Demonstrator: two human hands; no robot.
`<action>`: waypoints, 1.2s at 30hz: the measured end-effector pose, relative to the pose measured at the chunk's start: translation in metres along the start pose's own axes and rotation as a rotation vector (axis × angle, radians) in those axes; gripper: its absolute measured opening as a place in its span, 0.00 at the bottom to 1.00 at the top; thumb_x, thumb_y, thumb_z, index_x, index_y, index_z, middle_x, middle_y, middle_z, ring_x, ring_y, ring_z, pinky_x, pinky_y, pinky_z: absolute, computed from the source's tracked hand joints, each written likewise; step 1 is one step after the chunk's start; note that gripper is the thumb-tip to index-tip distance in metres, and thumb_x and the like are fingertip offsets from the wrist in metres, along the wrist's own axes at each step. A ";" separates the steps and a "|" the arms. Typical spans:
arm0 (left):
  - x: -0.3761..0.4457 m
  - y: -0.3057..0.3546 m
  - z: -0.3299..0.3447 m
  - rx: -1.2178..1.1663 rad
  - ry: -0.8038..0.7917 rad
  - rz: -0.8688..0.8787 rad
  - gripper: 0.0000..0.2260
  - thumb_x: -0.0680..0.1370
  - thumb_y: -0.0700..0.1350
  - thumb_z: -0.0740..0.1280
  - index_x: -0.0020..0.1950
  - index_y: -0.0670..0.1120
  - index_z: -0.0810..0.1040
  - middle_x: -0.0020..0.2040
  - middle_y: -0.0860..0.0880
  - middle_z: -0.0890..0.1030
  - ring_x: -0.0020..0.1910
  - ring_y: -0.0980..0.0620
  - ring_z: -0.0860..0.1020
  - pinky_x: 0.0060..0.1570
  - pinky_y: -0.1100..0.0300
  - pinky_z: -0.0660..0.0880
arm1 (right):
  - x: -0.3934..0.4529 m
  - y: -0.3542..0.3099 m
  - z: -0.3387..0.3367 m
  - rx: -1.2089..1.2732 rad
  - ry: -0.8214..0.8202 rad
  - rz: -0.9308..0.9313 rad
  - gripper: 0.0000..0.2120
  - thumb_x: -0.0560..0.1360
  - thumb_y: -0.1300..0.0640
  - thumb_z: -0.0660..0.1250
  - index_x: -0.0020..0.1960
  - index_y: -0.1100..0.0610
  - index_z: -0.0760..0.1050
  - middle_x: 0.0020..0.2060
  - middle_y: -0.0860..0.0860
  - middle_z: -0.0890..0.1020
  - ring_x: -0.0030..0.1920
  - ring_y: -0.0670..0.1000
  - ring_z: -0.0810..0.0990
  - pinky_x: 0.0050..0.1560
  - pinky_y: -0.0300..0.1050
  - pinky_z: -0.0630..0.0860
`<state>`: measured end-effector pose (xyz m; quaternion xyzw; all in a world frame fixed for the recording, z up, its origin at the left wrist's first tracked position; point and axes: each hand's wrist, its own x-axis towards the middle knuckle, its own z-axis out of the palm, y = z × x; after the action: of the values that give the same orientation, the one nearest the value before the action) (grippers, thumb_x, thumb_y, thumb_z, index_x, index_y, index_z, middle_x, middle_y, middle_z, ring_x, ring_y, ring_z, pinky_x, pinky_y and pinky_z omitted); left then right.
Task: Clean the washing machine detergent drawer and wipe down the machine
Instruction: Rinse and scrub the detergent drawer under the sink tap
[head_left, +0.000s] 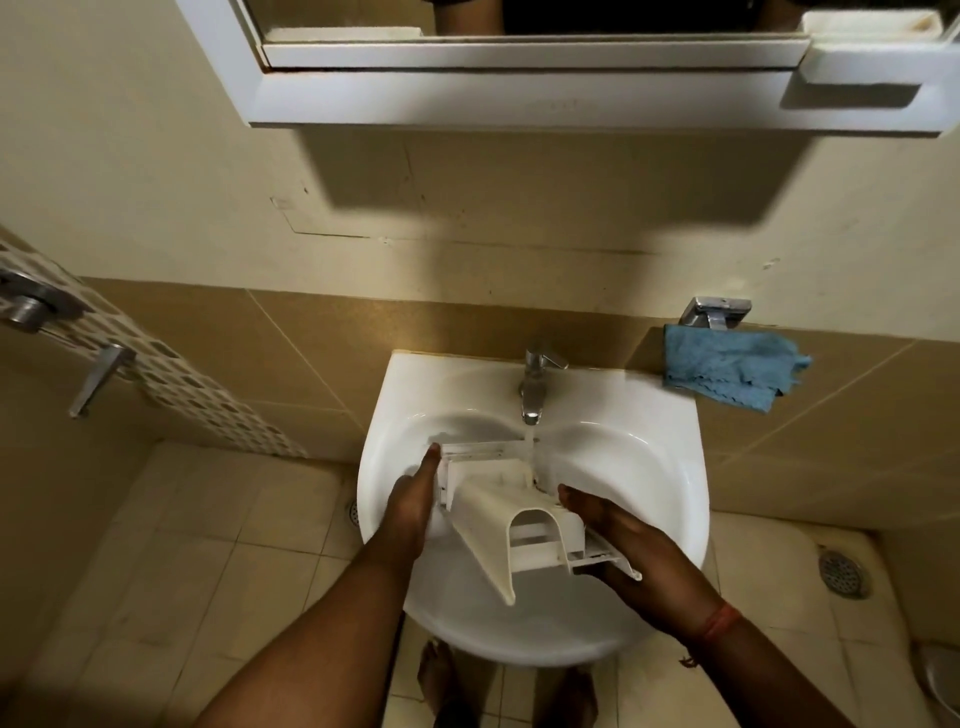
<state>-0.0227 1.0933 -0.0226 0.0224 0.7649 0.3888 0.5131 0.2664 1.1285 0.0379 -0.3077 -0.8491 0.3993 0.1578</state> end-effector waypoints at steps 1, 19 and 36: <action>-0.004 0.002 -0.002 0.008 0.035 0.037 0.27 0.72 0.71 0.63 0.50 0.47 0.81 0.46 0.46 0.84 0.47 0.45 0.81 0.56 0.52 0.75 | 0.000 0.001 0.001 0.038 0.013 0.012 0.36 0.75 0.56 0.72 0.76 0.39 0.58 0.71 0.32 0.65 0.70 0.34 0.65 0.68 0.27 0.60; -0.032 -0.020 -0.015 0.002 0.118 0.481 0.13 0.81 0.36 0.60 0.64 0.44 0.76 0.56 0.48 0.82 0.53 0.50 0.81 0.55 0.54 0.77 | 0.018 0.047 0.033 1.476 0.471 0.814 0.33 0.66 0.58 0.74 0.68 0.67 0.70 0.51 0.59 0.79 0.44 0.56 0.80 0.50 0.48 0.78; -0.045 -0.014 -0.006 0.192 0.077 0.341 0.13 0.79 0.51 0.67 0.51 0.43 0.69 0.43 0.48 0.76 0.41 0.50 0.76 0.39 0.61 0.71 | 0.053 0.052 0.007 0.858 0.265 0.894 0.05 0.79 0.63 0.64 0.55 0.58 0.76 0.49 0.57 0.82 0.51 0.55 0.80 0.51 0.50 0.77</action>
<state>-0.0011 1.0608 0.0045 0.1855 0.8026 0.3959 0.4058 0.2430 1.1845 -0.0059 -0.5887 -0.3763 0.6900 0.1889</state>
